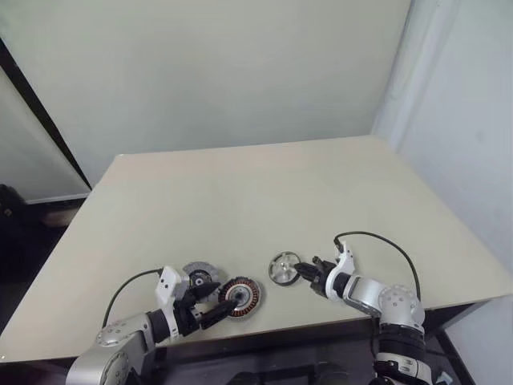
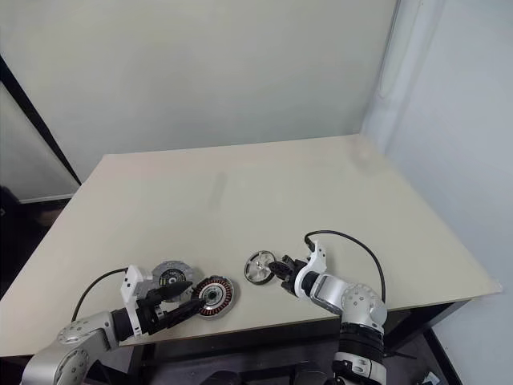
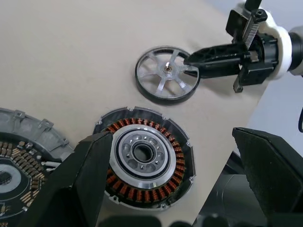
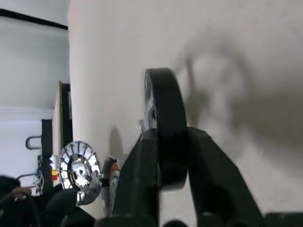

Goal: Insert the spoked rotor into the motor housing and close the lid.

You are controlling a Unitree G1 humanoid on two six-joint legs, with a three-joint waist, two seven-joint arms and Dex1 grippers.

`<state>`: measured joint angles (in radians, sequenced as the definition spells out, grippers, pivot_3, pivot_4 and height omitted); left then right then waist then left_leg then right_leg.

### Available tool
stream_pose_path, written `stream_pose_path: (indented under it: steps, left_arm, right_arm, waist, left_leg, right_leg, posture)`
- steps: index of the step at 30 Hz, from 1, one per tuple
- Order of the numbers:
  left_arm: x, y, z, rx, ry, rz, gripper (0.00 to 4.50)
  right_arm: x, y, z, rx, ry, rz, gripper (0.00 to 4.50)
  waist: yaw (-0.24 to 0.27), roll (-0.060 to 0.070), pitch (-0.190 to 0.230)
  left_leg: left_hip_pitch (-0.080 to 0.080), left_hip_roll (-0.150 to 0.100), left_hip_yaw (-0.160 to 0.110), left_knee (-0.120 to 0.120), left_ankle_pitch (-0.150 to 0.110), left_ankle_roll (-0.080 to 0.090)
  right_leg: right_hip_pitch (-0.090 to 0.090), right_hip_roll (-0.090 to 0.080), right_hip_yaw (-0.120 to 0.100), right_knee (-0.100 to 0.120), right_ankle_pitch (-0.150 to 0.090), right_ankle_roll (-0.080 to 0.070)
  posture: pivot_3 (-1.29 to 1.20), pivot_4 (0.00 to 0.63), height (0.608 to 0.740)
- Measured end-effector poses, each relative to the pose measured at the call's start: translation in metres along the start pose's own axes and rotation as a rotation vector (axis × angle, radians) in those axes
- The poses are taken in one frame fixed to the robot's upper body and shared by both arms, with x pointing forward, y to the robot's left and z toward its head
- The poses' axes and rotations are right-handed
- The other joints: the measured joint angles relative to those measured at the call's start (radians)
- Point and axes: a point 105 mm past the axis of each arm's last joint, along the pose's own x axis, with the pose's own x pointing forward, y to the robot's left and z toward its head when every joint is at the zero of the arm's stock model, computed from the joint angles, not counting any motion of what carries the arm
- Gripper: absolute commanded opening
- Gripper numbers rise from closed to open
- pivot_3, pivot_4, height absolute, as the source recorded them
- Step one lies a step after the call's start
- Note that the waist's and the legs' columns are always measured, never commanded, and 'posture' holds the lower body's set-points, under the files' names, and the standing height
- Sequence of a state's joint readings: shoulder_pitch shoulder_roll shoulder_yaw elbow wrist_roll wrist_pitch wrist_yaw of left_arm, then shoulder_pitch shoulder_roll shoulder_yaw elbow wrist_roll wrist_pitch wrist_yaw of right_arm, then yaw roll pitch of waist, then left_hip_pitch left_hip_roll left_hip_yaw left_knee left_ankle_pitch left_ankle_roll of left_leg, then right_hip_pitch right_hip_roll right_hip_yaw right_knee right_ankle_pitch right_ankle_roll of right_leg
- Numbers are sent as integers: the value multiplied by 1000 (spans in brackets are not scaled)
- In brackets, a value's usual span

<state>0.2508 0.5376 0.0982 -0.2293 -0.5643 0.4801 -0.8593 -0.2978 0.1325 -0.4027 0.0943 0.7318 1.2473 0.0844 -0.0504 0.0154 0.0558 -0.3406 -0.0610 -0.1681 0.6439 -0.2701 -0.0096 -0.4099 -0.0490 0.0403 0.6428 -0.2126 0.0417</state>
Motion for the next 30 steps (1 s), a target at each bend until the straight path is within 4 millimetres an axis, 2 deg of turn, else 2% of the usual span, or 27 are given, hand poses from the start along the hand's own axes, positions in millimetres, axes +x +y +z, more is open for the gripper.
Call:
stream_pose_path:
  steps: [4, 9, 15, 22, 30]
  left_arm:
    - [-4, -1, -7, -26, 12, 8, 4345]
    - [-15, -1, -16, -94, 22, 22, 4345]
    - [-27, 1, -26, -155, 36, 52, 4345]
    - [-28, 0, -28, -168, 40, 54, 4345]
    - [-31, -4, -33, -183, 57, 52, 4345]
  right_arm:
    - [-3, 6, -1, -7, 13, 23, 434]
    - [-10, 26, 0, -54, 24, 95, 434]
    - [-13, 51, -12, -153, 101, 156, 434]
    - [-2, 70, -34, -252, 214, 178, 434]
    - [13, 72, -51, -294, 291, 160, 434]
  waist:
    - [0, 0, 0]
    - [0, 0, 0]
    - [0, 1, 0]
    - [0, 0, 0]
    - [0, 0, 0]
  left_leg:
    - [0, 0, 0, 0, 0, 0]
    - [-1, 1, -1, -1, 0, 0]
    - [-1, 2, 0, -1, -1, -1]
    - [-1, 2, -1, -1, -1, -2]
    - [-2, 2, 0, -2, -2, -2]
  right_leg:
    - [-1, 0, 0, 0, 0, 0]
    - [-1, 0, 0, 0, 0, 0]
    - [-1, -1, 0, -1, -1, -1]
    - [-2, -1, 0, -1, -1, -1]
    - [-3, -1, 0, -1, -1, -1]
  posture:
    - [0, 0, 740]
    - [0, 0, 740]
    - [0, 0, 740]
    - [0, 0, 740]
    - [0, 0, 740]
